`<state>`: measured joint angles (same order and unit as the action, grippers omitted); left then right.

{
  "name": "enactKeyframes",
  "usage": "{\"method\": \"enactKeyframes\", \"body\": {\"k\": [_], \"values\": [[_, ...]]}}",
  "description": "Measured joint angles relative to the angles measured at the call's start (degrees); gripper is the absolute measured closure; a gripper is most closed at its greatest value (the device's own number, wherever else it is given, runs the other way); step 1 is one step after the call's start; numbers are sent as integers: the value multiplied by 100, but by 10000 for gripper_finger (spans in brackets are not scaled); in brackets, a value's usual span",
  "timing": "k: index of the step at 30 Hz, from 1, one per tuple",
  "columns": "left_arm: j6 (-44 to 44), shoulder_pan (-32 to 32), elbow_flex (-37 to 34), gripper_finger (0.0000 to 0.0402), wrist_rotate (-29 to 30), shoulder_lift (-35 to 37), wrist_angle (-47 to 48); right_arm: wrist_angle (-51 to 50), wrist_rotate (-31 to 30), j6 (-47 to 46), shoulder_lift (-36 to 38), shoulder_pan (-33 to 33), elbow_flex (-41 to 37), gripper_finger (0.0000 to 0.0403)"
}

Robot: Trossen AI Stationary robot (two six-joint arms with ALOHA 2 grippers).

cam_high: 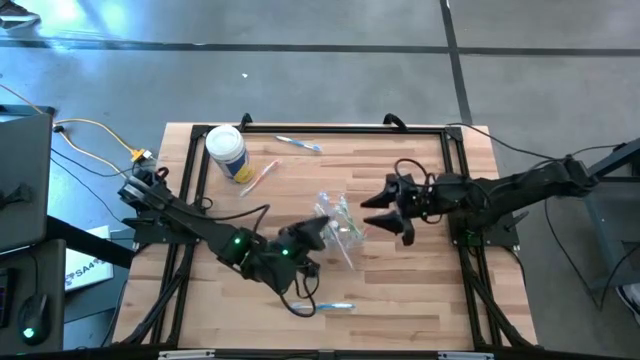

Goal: Pick & Place toothbrushing station
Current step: Put the bottom orange toothbrush into the transparent organizer

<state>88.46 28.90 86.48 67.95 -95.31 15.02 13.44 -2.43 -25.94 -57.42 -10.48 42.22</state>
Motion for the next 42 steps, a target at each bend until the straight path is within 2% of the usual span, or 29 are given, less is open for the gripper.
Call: {"method": "enactKeyframes", "body": {"k": [2,6,8,10,14,27,32,37,42], "values": [[577,-36,0,398,-296,-70,-500,247,300,-1,-120,9,1,182],[1433,-97,0,398,-639,-207,-1379,307,422,-101,-344,11,0,182],[1764,-147,8,398,-773,-293,-1673,314,482,-150,-488,11,0,182],[1918,-170,6,398,-771,-352,-1770,359,802,-20,-614,13,0,182],[1952,-276,7,398,-805,-426,-1827,528,1192,23,-741,5,2,182],[1931,-495,7,393,-1075,-428,-1788,569,1205,24,-741,0,2,182],[1823,-590,7,394,-1156,-428,-1819,613,1454,12,-741,0,0,186],[1811,-748,7,394,-1388,-428,-1829,609,1483,56,-741,2,0,207],[1731,-837,7,394,-1536,-422,-1872,594,1457,68,-746,4,0,250]]}}
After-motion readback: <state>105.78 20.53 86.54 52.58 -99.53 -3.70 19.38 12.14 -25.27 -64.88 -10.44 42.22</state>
